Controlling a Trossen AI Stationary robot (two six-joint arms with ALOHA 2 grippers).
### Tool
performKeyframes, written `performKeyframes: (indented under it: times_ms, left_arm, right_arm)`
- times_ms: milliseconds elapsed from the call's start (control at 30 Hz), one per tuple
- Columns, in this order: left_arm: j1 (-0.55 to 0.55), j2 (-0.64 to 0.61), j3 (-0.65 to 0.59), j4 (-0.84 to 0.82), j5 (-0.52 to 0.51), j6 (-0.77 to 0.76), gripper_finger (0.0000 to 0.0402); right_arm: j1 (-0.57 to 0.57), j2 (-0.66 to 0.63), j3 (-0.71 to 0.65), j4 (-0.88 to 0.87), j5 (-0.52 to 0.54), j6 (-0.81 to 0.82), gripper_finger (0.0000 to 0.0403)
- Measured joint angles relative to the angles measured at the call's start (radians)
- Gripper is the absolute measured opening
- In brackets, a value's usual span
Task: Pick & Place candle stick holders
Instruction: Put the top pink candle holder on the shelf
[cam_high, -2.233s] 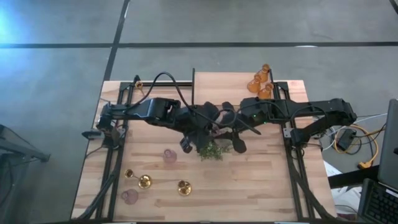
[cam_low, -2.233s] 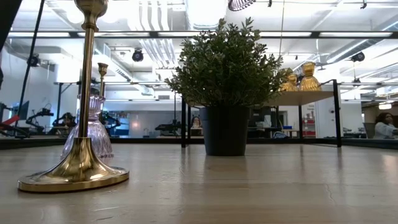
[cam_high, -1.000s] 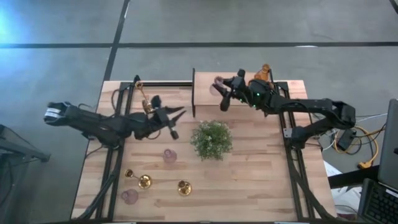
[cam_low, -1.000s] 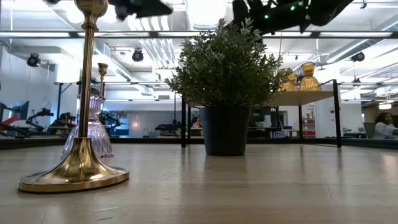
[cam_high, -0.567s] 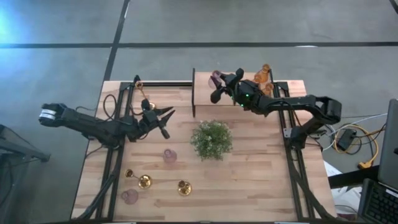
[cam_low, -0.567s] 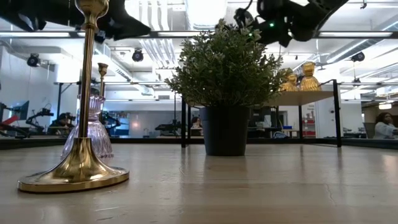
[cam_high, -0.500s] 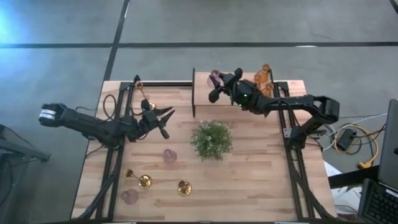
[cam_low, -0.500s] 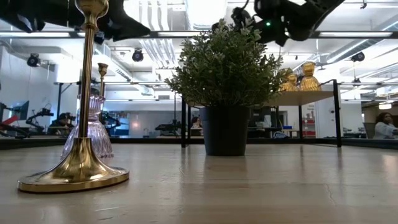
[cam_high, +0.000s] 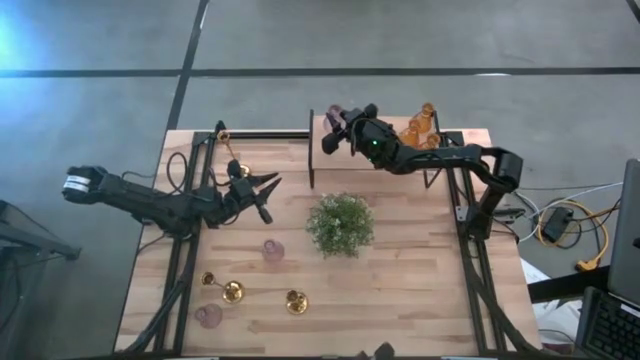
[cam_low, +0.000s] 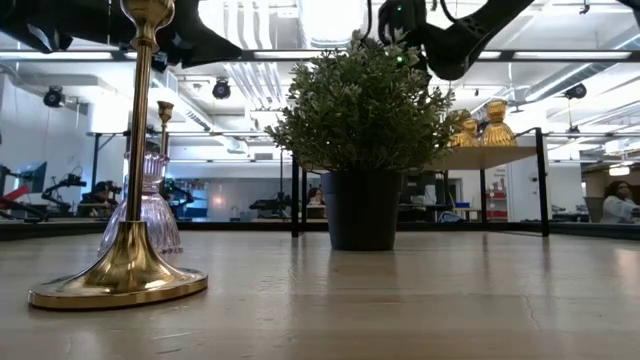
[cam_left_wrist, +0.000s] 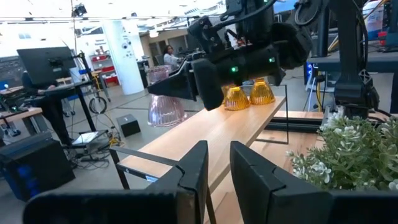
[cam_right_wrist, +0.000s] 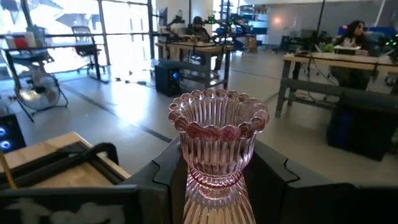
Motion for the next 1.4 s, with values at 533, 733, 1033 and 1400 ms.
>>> performKeyframes:
  times_ms: [533, 733, 1033, 1400]
  left_arm:
    - [0.000, 0.000, 0.000, 0.000, 0.001, 0.000, 0.0071]
    - [0.000, 0.000, 0.000, 0.000, 0.001, -0.002, 0.0071]
    - [0.000, 0.000, 0.000, 0.000, 0.001, -0.003, 0.0071]
    - [0.000, 0.000, 0.000, 0.005, 0.000, -0.002, 0.0071]
  right_arm:
    - [-0.023, 0.091, 0.044, 0.002, 0.045, 0.085, 0.0117]
    - [-0.025, 0.091, 0.027, 0.003, 0.055, 0.097, 0.0117]
    - [-0.028, 0.096, 0.022, -0.008, 0.013, 0.088, 0.0117]
    - [-0.035, 0.140, 0.048, -0.008, -0.023, 0.065, 0.0117]
